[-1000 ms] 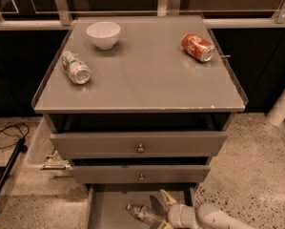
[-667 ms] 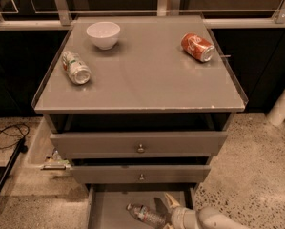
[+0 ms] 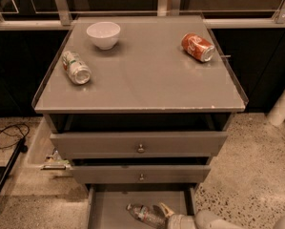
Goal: Pick water bottle from bottom drawer and place on counter
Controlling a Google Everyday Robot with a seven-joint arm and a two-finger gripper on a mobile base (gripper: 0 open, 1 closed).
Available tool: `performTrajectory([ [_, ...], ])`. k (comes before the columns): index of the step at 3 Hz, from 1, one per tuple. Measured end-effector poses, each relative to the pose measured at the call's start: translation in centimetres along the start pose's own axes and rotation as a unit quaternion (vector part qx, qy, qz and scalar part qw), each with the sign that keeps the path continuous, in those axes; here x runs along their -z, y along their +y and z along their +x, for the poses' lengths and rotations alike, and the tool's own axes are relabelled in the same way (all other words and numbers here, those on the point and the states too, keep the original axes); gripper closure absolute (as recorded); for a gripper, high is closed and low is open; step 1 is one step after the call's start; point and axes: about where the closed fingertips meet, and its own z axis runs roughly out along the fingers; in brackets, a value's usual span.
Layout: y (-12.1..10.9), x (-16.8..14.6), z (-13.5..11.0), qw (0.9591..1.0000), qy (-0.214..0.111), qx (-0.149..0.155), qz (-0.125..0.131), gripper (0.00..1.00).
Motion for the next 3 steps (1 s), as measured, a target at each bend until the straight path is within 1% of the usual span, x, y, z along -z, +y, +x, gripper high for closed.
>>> performTrajectory([
  [1,1.4,-1.5,-0.3,0.9990,-0.019,-0.023,-0.034,0.00],
  [2,0.9,-2.3,-1.7,0.9966,-0.051,-0.047,-0.044,0.00],
  [3,-0.6,-2.6,-3.8,0.9946,-0.078,-0.058,-0.035,0.00],
])
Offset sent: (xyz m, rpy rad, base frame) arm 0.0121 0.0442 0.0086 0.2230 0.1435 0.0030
